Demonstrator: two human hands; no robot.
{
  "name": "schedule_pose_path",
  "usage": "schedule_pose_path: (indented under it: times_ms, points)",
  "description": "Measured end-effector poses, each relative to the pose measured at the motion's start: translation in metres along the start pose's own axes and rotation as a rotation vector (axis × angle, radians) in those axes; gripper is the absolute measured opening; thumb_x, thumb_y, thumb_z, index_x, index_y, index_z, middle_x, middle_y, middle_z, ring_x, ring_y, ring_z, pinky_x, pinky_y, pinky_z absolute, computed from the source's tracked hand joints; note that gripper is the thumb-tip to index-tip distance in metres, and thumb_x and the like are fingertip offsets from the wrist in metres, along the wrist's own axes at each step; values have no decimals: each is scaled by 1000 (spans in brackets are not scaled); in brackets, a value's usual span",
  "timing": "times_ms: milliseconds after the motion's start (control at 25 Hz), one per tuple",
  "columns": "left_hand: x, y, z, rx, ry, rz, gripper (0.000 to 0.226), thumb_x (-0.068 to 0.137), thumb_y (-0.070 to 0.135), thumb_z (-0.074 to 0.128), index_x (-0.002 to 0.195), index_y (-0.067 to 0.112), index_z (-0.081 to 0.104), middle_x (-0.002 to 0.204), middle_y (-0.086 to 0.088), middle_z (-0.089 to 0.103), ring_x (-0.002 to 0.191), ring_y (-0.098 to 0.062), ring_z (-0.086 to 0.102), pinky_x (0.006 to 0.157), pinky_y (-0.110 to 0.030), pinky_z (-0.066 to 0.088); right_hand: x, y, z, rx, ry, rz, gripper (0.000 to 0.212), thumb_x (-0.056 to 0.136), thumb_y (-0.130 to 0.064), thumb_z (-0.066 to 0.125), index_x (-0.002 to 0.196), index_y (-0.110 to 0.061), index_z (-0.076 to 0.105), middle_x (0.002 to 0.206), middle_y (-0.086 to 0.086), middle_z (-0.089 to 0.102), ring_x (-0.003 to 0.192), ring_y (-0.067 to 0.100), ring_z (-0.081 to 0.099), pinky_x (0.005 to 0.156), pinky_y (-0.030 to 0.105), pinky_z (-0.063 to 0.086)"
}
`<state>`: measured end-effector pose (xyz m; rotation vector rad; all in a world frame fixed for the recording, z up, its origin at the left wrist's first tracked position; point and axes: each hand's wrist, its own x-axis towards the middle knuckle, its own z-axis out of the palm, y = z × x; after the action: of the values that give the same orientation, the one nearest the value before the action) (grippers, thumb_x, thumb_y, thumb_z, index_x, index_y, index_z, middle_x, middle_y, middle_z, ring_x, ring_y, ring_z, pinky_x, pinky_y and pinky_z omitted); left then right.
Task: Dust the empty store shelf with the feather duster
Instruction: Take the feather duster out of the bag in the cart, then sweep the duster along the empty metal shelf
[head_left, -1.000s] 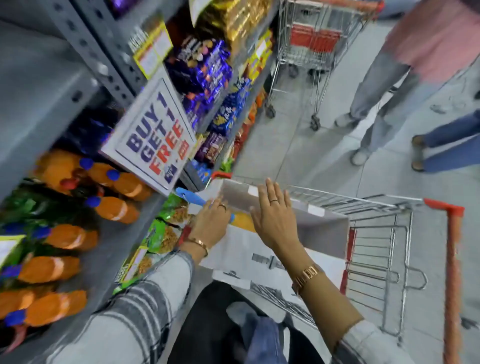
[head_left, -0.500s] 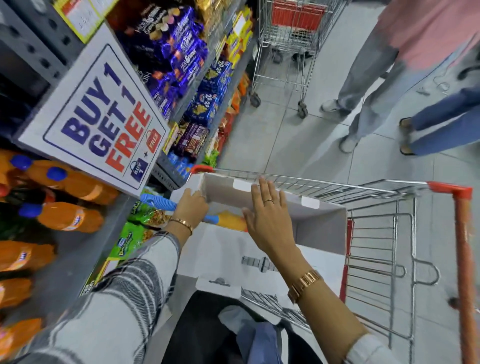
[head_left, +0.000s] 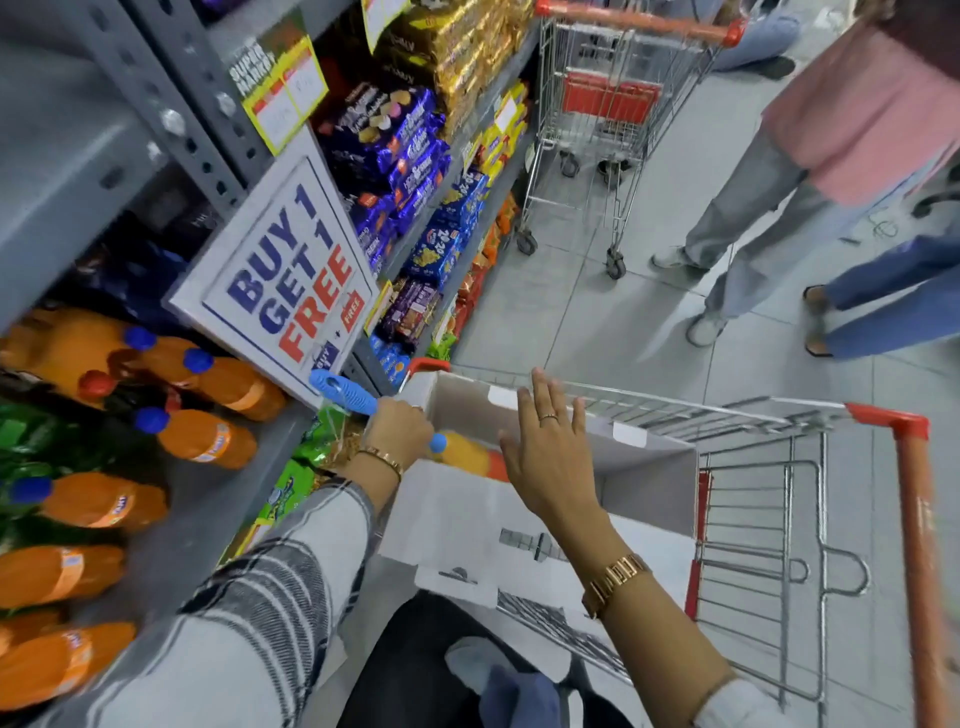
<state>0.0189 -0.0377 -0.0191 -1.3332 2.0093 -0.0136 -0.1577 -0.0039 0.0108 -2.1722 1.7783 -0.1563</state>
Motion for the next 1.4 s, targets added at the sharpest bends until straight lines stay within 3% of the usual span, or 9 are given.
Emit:
schedule_pose_path:
  times_ms: [160,360,560,640,720,840,1120,1280,1400]
  points:
    - [-50,-42,-60,25,102,-8,22,92,16,46,93,13,67,99,-4,71,88,-22,67,45,-24,16,-4,-27,-45,46,58,-46,52,97,-28,37,141,-5,21,156,14,3,143,28,5,115,43,7]
    - [-129,-114,-169,10,210,-115,19,86,9,50,95,10,67,101,-7,71,93,-28,68,65,-32,43,-6,-80,-117,156,176,-130,53,97,-30,37,141,-4,22,155,16,8,142,29,8,115,40,11]
    - [-232,-176,-280,135,380,-156,20,86,10,51,98,15,66,99,-5,71,70,-21,63,48,-20,26,2,-148,-207,193,330,-228,54,97,-33,38,142,-8,21,155,14,10,143,28,9,115,43,11]
    - [-275,-193,-319,140,400,-222,17,86,10,52,94,12,66,101,-6,70,83,-25,67,51,-20,26,2,-177,-247,200,409,-280,55,97,-34,39,142,-8,22,155,14,14,142,29,12,114,44,12]
    - [-322,-210,-354,146,444,-306,18,87,10,52,99,9,66,106,-8,70,97,-30,66,64,-30,40,-2,-206,-291,233,495,-332,57,96,-35,43,141,-7,24,153,17,18,141,32,16,113,49,15]
    - [-400,-237,-390,108,538,-427,24,85,13,54,105,15,67,106,-7,71,99,-30,66,70,-33,43,-17,-253,-350,308,618,-419,58,94,-37,46,140,-7,28,153,17,20,139,32,20,111,52,18]
    - [-607,-296,-384,-112,679,-871,33,83,51,53,86,25,74,69,2,62,71,-22,57,49,-20,23,-86,-387,-429,409,966,-842,39,83,2,57,121,2,51,130,25,53,106,42,58,86,51,49]
    - [-713,-321,-329,-412,768,-1073,22,81,43,58,73,27,72,58,8,60,54,-12,55,48,-19,29,-135,-468,-440,479,1001,-1007,44,79,2,38,120,1,54,121,20,62,109,36,59,92,53,46]
    - [-748,-330,-275,-643,813,-1087,20,85,24,60,75,14,75,52,6,62,38,-8,50,43,-17,35,-162,-510,-427,605,891,-1098,36,86,-2,43,120,3,53,119,23,62,112,40,56,97,59,39]
